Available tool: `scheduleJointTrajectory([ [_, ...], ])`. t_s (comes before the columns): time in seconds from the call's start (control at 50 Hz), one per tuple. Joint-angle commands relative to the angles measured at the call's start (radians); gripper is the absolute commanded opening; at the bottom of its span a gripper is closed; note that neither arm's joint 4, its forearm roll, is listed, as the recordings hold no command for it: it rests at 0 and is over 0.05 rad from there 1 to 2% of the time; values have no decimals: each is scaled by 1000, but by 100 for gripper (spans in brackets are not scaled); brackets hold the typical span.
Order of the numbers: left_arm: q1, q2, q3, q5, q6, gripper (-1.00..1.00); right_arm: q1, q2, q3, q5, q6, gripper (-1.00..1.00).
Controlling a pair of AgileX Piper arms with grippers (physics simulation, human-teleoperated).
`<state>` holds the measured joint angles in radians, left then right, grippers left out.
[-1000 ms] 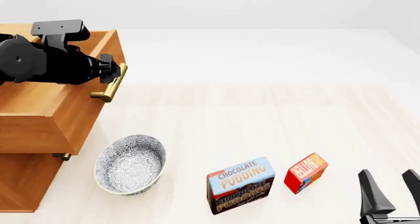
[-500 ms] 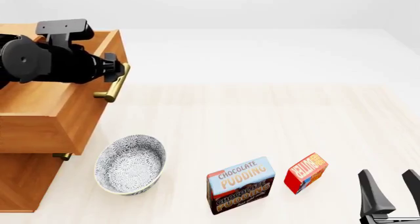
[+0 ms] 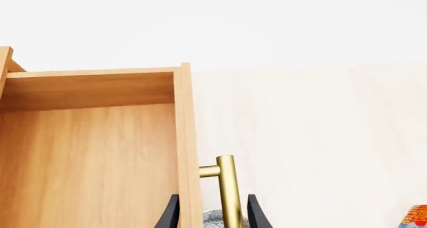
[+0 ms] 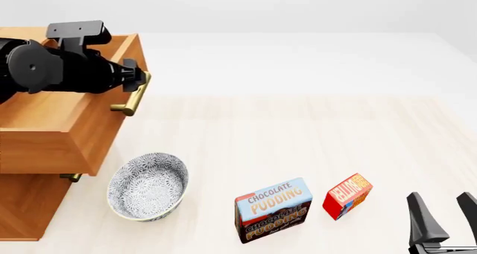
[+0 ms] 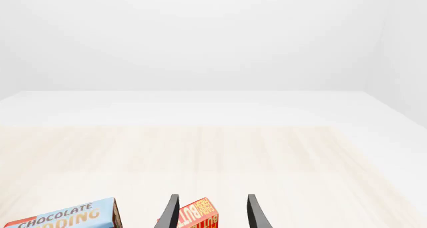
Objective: Put the butter at the back in the top drawer of the cabinet and close it.
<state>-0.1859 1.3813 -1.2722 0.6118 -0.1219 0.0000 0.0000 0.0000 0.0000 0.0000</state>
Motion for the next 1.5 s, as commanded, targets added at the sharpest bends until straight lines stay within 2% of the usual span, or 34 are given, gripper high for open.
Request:
scheduleJointTrajectory([
  [0.02,-3,98,43,-8,-4,100,0,0,0,0,0,100],
  [0.76,-109,176,-11,-22,-12,100,0,0,0,0,0,100],
  [1.5,-152,143,-42,16,-4,100,0,0,0,0,0,100],
])
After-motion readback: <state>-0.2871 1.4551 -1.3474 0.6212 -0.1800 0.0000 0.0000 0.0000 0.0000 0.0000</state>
